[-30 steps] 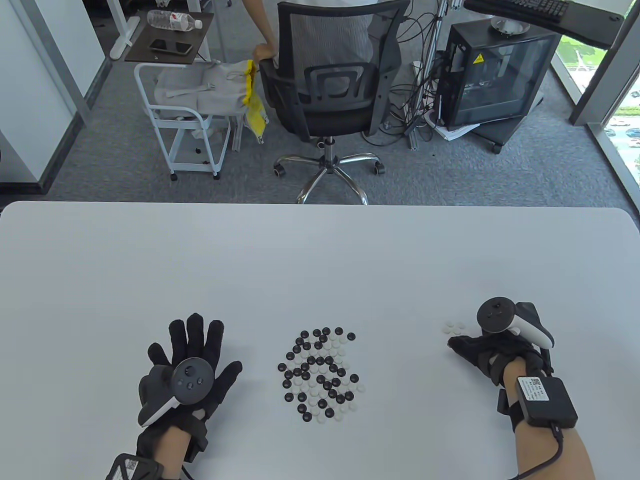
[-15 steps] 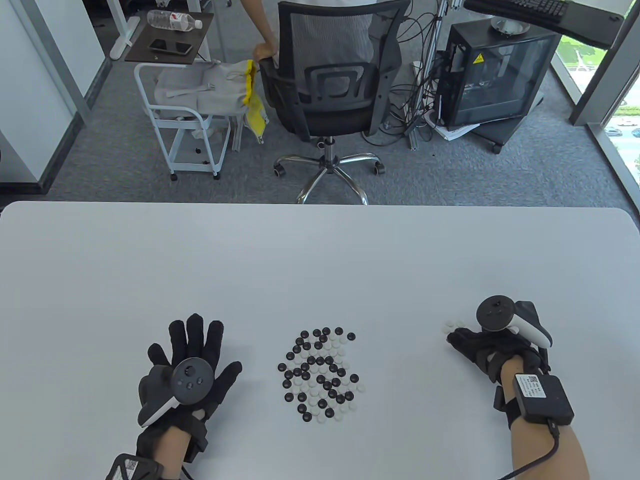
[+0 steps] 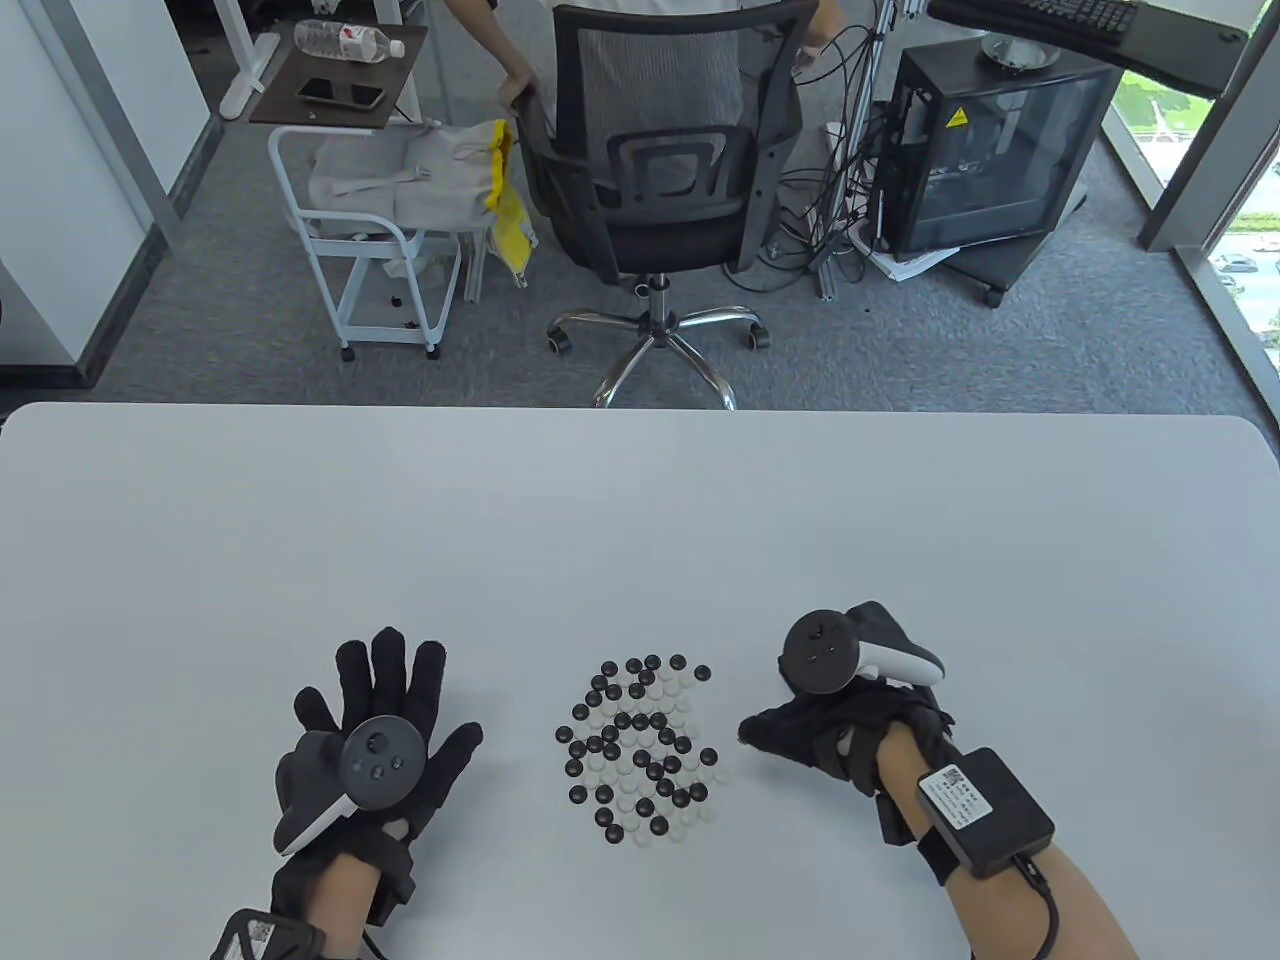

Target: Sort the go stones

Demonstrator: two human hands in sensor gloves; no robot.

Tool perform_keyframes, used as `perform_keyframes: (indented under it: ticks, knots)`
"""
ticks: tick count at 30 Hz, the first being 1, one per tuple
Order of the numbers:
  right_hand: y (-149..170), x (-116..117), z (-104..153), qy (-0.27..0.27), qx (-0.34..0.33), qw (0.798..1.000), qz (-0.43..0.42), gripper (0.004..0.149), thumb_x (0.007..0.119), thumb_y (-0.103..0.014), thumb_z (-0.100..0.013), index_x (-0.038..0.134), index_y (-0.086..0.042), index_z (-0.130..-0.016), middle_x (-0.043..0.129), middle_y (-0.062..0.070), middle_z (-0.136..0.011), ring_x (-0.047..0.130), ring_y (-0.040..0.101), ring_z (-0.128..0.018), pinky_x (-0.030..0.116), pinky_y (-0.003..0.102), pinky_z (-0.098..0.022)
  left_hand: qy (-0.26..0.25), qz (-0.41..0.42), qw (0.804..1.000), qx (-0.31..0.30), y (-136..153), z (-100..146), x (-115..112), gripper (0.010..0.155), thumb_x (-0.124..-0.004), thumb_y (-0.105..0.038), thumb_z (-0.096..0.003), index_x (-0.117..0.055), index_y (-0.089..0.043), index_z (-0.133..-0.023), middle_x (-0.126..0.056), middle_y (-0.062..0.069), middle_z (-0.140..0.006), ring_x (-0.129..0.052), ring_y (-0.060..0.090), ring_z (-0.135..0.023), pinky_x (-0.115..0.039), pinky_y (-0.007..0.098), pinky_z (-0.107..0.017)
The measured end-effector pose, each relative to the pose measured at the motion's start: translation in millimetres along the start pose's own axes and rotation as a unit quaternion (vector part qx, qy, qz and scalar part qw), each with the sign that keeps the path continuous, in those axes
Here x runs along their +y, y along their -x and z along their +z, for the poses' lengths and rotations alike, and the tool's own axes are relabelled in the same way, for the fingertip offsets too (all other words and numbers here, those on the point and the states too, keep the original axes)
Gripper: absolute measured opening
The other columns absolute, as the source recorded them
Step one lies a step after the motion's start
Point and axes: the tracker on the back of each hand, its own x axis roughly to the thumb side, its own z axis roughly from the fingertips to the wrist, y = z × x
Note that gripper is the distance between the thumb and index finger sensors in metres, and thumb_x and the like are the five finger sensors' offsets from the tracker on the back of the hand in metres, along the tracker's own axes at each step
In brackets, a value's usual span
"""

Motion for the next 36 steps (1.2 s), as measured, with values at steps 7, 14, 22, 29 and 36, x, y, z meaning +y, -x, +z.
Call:
perform_keyframes:
  ticks: [7, 14, 22, 29, 36]
  knots:
    - [-17, 20, -16, -0.046, -0.028, 0.999, 0.004, 0.07, 0.051, -0.051, -0.062, 0.067, -0.006, -0.113, 0.012, 0.044, -0.114, 0.0, 0.072, -0.092, 0.018, 0.093, -0.057, -0.005, 0.006, 1.0, -0.001, 2, 1, 1, 0.085, -0.059, -0.059, -0.063, -0.015, -0.016, -0.121, -0.001, 0.031, -0.123, 0.002, 0.059, -0.106, -0.006, 0.086, -0.055]
    - [43, -7, 5, 0.005, 0.099, 0.995, -0.017, 0.069, 0.051, -0.05, -0.062, 0.068, -0.007, -0.112, 0.014, 0.045, -0.115, 0.0, 0.073, -0.092, 0.018, 0.094, -0.056, -0.008, 0.007, 1.0, -0.001, 2, 1, 1, 0.084, -0.059, -0.059, -0.0631, -0.015, -0.016, -0.121, -0.001, 0.031, -0.123, 0.002, 0.059, -0.106, -0.006, 0.086, -0.055]
    - [105, -26, 32, 0.071, 0.212, 0.972, -0.068, 0.07, 0.051, -0.05, -0.061, 0.07, -0.005, -0.111, 0.013, 0.045, -0.114, -0.001, 0.072, -0.092, 0.016, 0.094, -0.056, -0.001, 0.004, 1.0, 0.001, 1, 0, 0, 0.084, -0.059, -0.059, -0.0631, -0.015, -0.016, -0.121, -0.001, 0.03, -0.123, 0.003, 0.059, -0.106, -0.006, 0.086, -0.055]
    - [125, -26, 40, 0.104, 0.229, 0.963, -0.095, 0.069, 0.051, -0.05, -0.061, 0.068, -0.006, -0.112, 0.012, 0.045, -0.114, -0.001, 0.072, -0.092, 0.016, 0.093, -0.056, 0.002, 0.003, 1.0, 0.002, 1, -1, 0, 0.084, -0.059, -0.059, -0.0631, -0.015, -0.016, -0.121, -0.001, 0.03, -0.123, 0.003, 0.059, -0.106, -0.006, 0.086, -0.055]
    - [110, -31, 40, 0.114, 0.196, 0.971, -0.077, 0.07, 0.051, -0.05, -0.061, 0.069, -0.005, -0.112, 0.012, 0.046, -0.114, -0.001, 0.073, -0.092, 0.016, 0.093, -0.056, 0.004, 0.003, 1.0, 0.004, 1, -1, 0, 0.084, -0.059, -0.059, -0.0631, -0.015, -0.016, -0.121, -0.001, 0.03, -0.123, 0.003, 0.059, -0.106, -0.006, 0.086, -0.055]
